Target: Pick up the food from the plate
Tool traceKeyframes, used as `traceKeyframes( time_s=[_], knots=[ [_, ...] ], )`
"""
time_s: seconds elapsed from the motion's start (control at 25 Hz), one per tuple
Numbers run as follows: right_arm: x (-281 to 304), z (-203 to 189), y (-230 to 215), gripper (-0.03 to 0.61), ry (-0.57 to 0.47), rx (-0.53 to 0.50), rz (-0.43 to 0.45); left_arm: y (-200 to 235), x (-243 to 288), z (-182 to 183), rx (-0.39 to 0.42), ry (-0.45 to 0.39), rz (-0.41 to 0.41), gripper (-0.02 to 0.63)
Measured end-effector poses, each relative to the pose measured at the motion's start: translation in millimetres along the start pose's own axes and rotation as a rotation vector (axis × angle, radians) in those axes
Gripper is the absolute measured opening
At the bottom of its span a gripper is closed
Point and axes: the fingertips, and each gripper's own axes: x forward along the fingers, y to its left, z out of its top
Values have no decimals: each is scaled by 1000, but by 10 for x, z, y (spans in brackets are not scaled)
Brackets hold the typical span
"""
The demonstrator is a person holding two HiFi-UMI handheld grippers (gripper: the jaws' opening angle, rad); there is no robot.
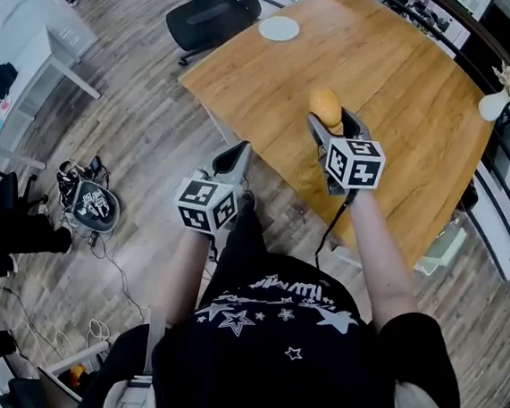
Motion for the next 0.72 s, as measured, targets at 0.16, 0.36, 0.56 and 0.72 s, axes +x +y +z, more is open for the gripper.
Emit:
traceKeyframes(
  time_s=[0.16, 0.36, 0.56, 0.72],
  knots=[
    [-180, -135, 100, 311, 18, -6, 30, -137, -125, -35, 3, -11, 21, 2],
    [-346, -316, 229, 311, 47, -2, 62, -228, -281, -122, -10, -8, 43, 2],
    [-442, -416, 365, 311, 47, 12, 65, -206, -390, -199, -19, -3, 54, 2],
    [-504, -515, 420, 312, 63, 12, 62, -246, -426, -245, -16, 0, 42, 2]
  ],
)
